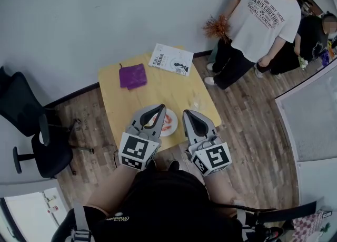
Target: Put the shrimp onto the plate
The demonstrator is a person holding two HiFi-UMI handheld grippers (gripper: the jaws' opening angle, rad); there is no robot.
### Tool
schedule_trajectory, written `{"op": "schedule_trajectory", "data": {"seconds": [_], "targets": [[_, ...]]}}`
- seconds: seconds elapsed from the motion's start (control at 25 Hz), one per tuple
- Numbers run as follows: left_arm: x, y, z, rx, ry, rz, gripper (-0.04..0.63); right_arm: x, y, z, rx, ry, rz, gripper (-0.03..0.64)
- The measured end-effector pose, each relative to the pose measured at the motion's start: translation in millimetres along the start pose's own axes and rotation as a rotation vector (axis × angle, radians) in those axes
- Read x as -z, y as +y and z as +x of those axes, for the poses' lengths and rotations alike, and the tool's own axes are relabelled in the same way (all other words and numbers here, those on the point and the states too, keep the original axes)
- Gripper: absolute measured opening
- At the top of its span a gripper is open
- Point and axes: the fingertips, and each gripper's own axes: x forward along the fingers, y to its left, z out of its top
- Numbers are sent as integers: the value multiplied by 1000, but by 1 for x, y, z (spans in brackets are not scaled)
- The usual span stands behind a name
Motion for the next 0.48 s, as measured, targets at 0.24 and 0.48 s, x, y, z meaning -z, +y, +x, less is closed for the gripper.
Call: {"op": "schedule_trajectory", "data": {"seconds": [0.24,0.48], "targets": [[5,2,4,-3,10,9,5,2,-1,4,0,7,3,0],[7,2,4,3,15,14,5,7,-1,5,8,12,21,-2]]}}
